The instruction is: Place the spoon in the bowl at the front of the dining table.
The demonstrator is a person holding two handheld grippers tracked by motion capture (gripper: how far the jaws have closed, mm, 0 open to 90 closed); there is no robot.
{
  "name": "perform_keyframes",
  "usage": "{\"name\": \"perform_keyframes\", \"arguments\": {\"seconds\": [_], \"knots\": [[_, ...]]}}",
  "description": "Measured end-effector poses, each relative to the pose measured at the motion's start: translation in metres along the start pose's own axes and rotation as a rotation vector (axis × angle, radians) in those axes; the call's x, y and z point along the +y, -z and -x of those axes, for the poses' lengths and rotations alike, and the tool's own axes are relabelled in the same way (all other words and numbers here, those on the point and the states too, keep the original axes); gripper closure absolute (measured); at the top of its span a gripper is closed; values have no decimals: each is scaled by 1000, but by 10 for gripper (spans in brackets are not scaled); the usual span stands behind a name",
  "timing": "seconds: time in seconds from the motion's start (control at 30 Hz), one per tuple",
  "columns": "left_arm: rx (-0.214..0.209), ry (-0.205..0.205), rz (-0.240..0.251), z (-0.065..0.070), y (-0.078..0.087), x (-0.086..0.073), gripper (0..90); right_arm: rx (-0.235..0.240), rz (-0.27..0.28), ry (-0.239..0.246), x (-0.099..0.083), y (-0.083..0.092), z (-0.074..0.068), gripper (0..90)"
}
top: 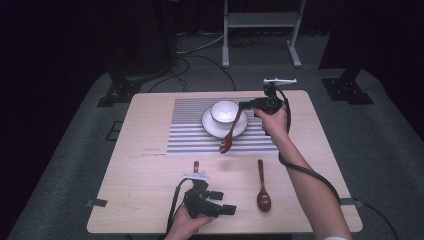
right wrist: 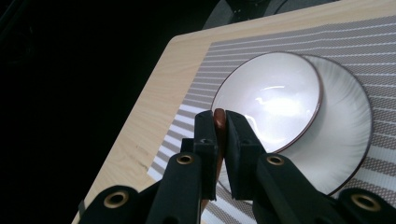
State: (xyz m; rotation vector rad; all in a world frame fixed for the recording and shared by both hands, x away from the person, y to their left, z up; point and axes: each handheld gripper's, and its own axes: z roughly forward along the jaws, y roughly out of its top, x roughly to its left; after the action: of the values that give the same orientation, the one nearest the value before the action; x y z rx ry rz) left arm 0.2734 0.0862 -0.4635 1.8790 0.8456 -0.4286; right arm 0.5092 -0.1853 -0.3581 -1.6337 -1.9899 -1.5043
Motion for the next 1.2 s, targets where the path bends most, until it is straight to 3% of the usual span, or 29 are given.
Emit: {"name": "perform_keyframes", "arguments": {"seconds": [0.33,0.67,0.93,1.2], "knots": [[0,7,7,0,2,0,58,-49,79,-40,16,7,3,832],[-1,3,19,0,4,0,59,-87,122,-68,31,10,5,832],[0,6,26,0,5,-1,58,-138,163,-104,38,8,8,832],[2,5,32,0,8,-1,59,-156,217,-116,43,9,7,832]]}}
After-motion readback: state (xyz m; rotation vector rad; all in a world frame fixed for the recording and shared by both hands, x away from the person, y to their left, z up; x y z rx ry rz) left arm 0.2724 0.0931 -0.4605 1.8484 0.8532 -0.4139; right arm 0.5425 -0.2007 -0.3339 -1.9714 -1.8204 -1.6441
